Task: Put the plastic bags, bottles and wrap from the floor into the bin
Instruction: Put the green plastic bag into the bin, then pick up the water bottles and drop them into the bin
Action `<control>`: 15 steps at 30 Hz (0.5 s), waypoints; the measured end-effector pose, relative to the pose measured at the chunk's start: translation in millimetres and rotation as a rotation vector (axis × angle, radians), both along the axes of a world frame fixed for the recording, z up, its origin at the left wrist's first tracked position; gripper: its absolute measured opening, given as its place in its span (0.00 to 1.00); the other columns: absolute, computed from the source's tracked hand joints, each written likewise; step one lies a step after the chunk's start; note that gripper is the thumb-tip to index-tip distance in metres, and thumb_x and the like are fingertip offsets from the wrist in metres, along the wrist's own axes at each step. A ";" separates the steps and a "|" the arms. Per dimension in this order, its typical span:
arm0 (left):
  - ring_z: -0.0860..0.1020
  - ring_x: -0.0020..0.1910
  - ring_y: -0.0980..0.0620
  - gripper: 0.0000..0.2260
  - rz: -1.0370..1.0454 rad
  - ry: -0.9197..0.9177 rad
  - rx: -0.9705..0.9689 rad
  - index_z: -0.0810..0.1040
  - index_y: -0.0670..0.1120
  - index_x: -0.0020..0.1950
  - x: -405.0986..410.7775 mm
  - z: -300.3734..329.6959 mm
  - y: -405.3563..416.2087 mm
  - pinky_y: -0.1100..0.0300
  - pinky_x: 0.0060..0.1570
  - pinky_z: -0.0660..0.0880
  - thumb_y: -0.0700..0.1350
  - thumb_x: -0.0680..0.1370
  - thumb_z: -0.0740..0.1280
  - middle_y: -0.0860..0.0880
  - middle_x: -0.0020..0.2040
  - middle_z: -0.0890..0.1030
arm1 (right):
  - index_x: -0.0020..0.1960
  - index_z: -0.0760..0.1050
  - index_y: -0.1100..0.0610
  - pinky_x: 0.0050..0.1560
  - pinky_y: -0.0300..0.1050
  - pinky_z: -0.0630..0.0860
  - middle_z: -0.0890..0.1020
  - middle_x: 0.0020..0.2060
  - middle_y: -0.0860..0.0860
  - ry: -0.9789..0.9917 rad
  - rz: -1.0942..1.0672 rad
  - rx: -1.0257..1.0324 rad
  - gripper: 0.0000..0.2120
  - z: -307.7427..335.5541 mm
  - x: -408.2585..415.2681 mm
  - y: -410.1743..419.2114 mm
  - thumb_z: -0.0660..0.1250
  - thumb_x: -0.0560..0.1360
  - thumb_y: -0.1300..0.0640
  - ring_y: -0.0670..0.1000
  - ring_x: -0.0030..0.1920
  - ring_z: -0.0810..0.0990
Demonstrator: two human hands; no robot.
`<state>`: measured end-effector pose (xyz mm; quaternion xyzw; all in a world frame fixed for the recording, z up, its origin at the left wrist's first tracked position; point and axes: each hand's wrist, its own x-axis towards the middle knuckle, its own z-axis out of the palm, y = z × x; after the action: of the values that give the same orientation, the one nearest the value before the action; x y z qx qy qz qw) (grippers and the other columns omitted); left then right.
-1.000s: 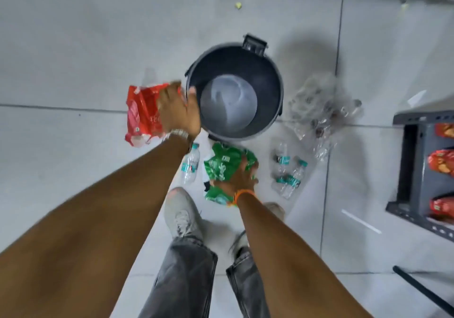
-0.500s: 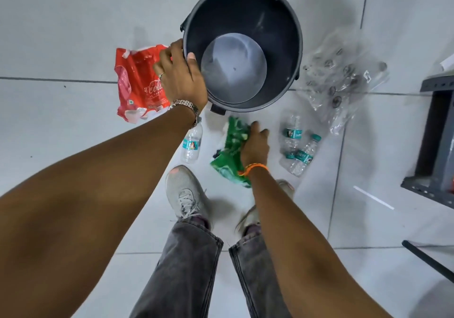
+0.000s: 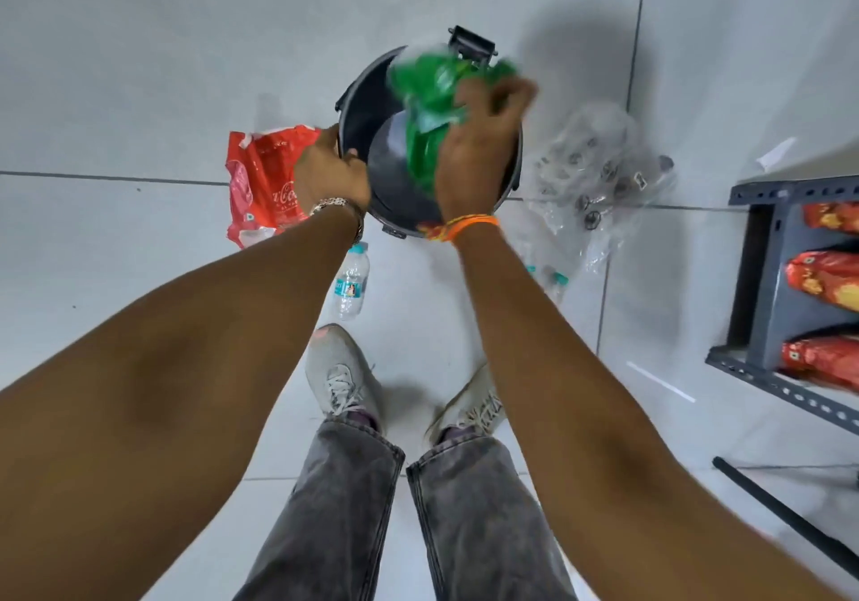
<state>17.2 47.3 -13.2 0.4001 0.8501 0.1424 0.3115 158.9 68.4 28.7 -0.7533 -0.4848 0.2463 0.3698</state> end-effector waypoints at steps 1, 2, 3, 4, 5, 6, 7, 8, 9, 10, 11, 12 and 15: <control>0.81 0.52 0.41 0.19 -0.008 0.006 0.012 0.79 0.55 0.65 -2.1 -3.9 0.1 0.57 0.48 0.74 0.46 0.75 0.62 0.44 0.52 0.85 | 0.63 0.75 0.66 0.59 0.38 0.72 0.73 0.60 0.57 -0.058 0.167 -0.267 0.17 -29.6 -8.5 -3.8 0.63 0.74 0.69 0.52 0.58 0.77; 0.82 0.50 0.40 0.20 -0.015 0.010 0.021 0.79 0.57 0.66 -3.7 -8.7 -1.1 0.55 0.48 0.76 0.47 0.75 0.62 0.43 0.49 0.85 | 0.70 0.70 0.62 0.65 0.47 0.72 0.68 0.69 0.61 -0.162 0.380 -0.537 0.23 -55.5 -13.8 -10.5 0.63 0.75 0.66 0.61 0.66 0.73; 0.81 0.49 0.39 0.20 -0.014 0.010 0.036 0.79 0.57 0.66 -5.5 -13.5 -2.4 0.53 0.48 0.78 0.48 0.74 0.62 0.42 0.46 0.85 | 0.77 0.63 0.56 0.72 0.54 0.67 0.58 0.76 0.63 -0.284 0.594 -0.765 0.30 -74.0 -14.6 -12.8 0.63 0.76 0.63 0.66 0.73 0.66; 0.81 0.47 0.38 0.21 -0.013 0.008 0.049 0.78 0.57 0.66 -6.3 -16.6 -2.6 0.52 0.47 0.78 0.48 0.74 0.62 0.42 0.44 0.85 | 0.81 0.55 0.52 0.76 0.57 0.61 0.49 0.80 0.62 -0.365 0.762 -0.902 0.35 -85.5 -12.8 -8.6 0.63 0.76 0.61 0.67 0.77 0.60; 0.81 0.46 0.39 0.21 -0.021 0.006 0.057 0.78 0.57 0.67 -6.8 -18.6 -3.4 0.52 0.46 0.78 0.48 0.74 0.62 0.42 0.41 0.84 | 0.82 0.51 0.50 0.78 0.58 0.58 0.46 0.81 0.60 -0.371 0.847 -0.946 0.37 -86.7 -9.9 -0.8 0.62 0.77 0.61 0.66 0.79 0.57; 0.81 0.44 0.39 0.21 -0.030 0.004 0.067 0.78 0.57 0.68 -7.3 -19.6 -4.4 0.53 0.45 0.78 0.48 0.75 0.63 0.42 0.37 0.82 | 0.82 0.52 0.51 0.78 0.56 0.58 0.48 0.81 0.60 -0.325 0.848 -0.889 0.36 -78.9 -6.0 6.0 0.62 0.77 0.60 0.64 0.79 0.58; 0.80 0.42 0.39 0.21 -0.034 0.003 0.079 0.78 0.57 0.68 -7.5 -20.2 -5.8 0.53 0.44 0.77 0.48 0.75 0.63 0.44 0.34 0.80 | 0.81 0.57 0.52 0.78 0.53 0.60 0.54 0.80 0.60 -0.249 0.760 -0.753 0.34 -65.5 1.5 9.9 0.63 0.77 0.60 0.62 0.78 0.61; 0.80 0.41 0.40 0.21 -0.031 0.000 0.086 0.77 0.57 0.69 -7.1 -20.2 -6.0 0.53 0.43 0.76 0.48 0.75 0.63 0.45 0.33 0.78 | 0.78 0.64 0.54 0.75 0.49 0.64 0.64 0.78 0.60 -0.168 0.595 -0.561 0.30 -50.8 12.2 12.1 0.63 0.77 0.60 0.58 0.76 0.66; 0.80 0.40 0.40 0.21 -0.025 -0.002 0.090 0.77 0.57 0.69 -6.9 -21.6 -6.6 0.53 0.42 0.77 0.48 0.76 0.63 0.45 0.33 0.79 | 0.73 0.72 0.55 0.69 0.47 0.69 0.74 0.71 0.58 -0.110 0.381 -0.319 0.25 -35.7 27.1 8.7 0.64 0.76 0.60 0.55 0.70 0.74; 0.80 0.41 0.40 0.21 -0.014 -0.001 0.094 0.77 0.57 0.69 -6.3 -22.4 -7.4 0.52 0.43 0.78 0.49 0.76 0.62 0.44 0.35 0.81 | 0.65 0.78 0.56 0.62 0.46 0.75 0.81 0.61 0.56 -0.088 0.149 -0.092 0.19 -27.3 49.1 -1.2 0.63 0.74 0.61 0.53 0.60 0.80; 0.80 0.42 0.39 0.22 -0.006 0.005 0.104 0.77 0.57 0.70 -5.4 -24.2 -7.8 0.51 0.44 0.78 0.49 0.76 0.62 0.43 0.37 0.82 | 0.56 0.81 0.57 0.54 0.47 0.78 0.84 0.51 0.55 -0.073 -0.050 0.056 0.14 -23.5 73.4 -14.3 0.63 0.73 0.62 0.53 0.51 0.83; 0.81 0.44 0.38 0.22 -0.001 0.012 0.120 0.76 0.57 0.70 -4.3 -25.6 -8.0 0.50 0.45 0.79 0.50 0.75 0.61 0.42 0.40 0.83 | 0.50 0.81 0.58 0.48 0.49 0.79 0.85 0.44 0.55 -0.068 -0.200 0.088 0.11 -28.4 98.2 -32.5 0.63 0.71 0.62 0.55 0.45 0.83; 0.80 0.47 0.38 0.22 0.004 0.026 0.184 0.76 0.55 0.71 -1.5 -32.5 -10.6 0.50 0.47 0.77 0.49 0.76 0.61 0.40 0.46 0.83 | 0.46 0.80 0.59 0.47 0.46 0.77 0.85 0.40 0.58 -0.057 -0.414 -0.255 0.08 -76.4 151.0 -97.2 0.64 0.70 0.64 0.60 0.44 0.83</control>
<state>15.7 36.7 -45.8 0.4272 0.8382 0.2151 0.2621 309.9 -28.8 -47.7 -0.8838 -0.2952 0.2031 0.3007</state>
